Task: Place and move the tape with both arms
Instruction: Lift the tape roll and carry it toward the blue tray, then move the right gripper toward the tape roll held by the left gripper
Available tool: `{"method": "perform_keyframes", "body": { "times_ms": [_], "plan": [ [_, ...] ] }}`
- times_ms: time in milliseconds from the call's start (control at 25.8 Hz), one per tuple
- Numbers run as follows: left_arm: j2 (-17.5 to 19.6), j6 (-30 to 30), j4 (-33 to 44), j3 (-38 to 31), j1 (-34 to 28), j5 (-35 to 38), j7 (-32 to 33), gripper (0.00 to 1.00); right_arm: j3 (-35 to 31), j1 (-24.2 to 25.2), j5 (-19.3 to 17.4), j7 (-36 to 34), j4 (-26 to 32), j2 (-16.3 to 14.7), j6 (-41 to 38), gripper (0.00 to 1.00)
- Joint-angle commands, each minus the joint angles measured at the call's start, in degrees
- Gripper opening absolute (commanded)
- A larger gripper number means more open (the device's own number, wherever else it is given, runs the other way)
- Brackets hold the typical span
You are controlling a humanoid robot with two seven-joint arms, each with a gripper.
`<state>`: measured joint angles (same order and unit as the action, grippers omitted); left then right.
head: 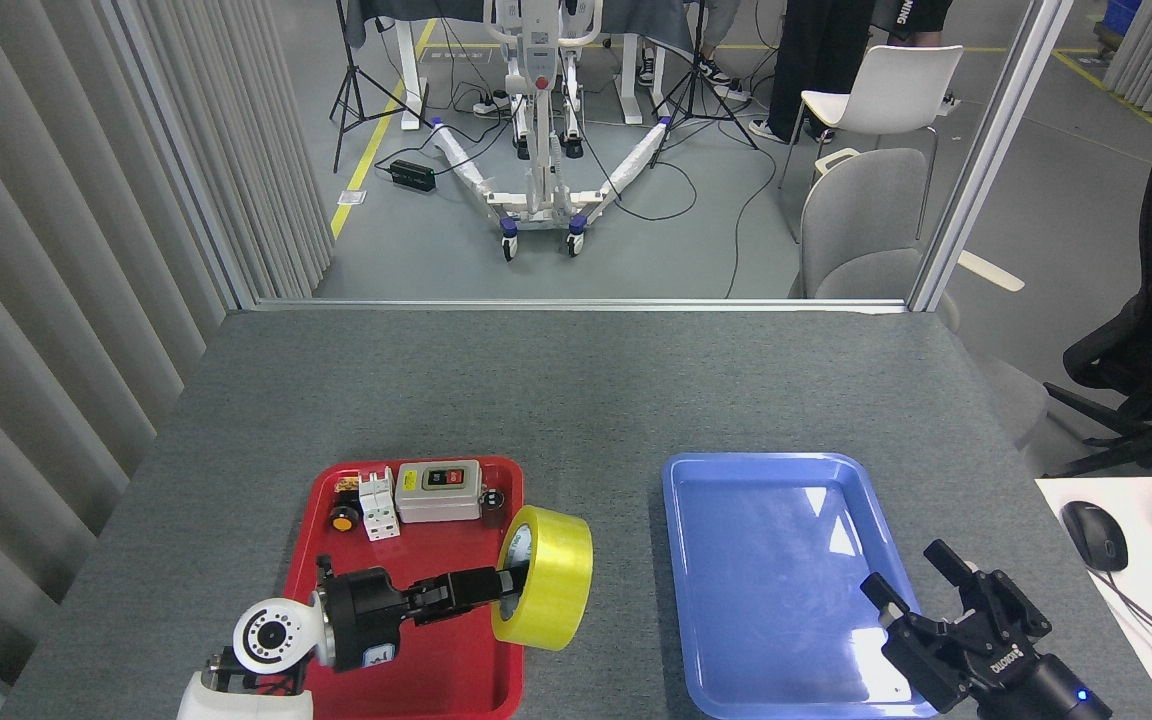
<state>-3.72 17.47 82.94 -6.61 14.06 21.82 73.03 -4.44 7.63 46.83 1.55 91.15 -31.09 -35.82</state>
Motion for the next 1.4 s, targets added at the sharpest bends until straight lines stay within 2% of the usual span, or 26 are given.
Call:
{"method": "perform_keyframes", "body": {
  "times_ms": [0, 116, 155, 233, 388, 581, 736, 1202, 1357],
  "plan": [
    [-3.6, -2.2, 3.1, 2.2, -1.7, -2.5, 1.1, 0.00, -5.6, 0.0, -6.0, 14.2, -0.1, 5.7, -9.2, 1.00],
    [-3.7, -4.3, 5.1, 5.4, -2.4, -6.6, 1.3, 0.00, -5.3, 0.1, -14.7, 25.1, -0.8, 6.5, -9.2, 1.00],
    [-3.7, -5.0, 5.5, 6.1, -2.7, -7.7, 1.1, 0.00, -5.0, 0.1, -16.9, 27.3, -0.9, 6.5, -9.2, 1.00],
    [-3.6, -5.8, 6.3, 7.0, -3.4, -8.3, 1.1, 0.00, -3.1, -0.5, -18.7, 30.2, -0.9, 6.7, -9.2, 1.00],
    [-3.6, -5.8, 6.9, 7.0, -4.7, -9.5, 1.1, 0.00, 4.3, -4.6, -18.8, 30.7, -0.8, 5.5, -9.2, 1.00],
    [-3.6, -5.8, 6.7, 6.5, -4.7, -9.8, 1.1, 0.00, 5.9, -6.1, -19.4, 30.1, -0.7, 1.9, -9.2, 1.00],
    [-3.5, -5.8, 6.8, 6.4, -4.7, -9.9, 1.1, 0.00, 10.9, -7.0, -24.7, 30.0, -0.5, -1.6, -9.2, 1.00],
    [-2.9, -5.2, 6.8, 6.3, -4.8, -9.9, 1.5, 0.00, 19.8, -16.0, -24.9, 30.6, -0.8, -0.8, -9.2, 1.00],
    [-2.6, -5.2, 6.7, 6.2, -4.8, -9.9, 1.5, 0.00, 22.2, -16.5, -24.1, 30.7, -1.9, 1.5, -9.2, 1.00]
  ]
}}
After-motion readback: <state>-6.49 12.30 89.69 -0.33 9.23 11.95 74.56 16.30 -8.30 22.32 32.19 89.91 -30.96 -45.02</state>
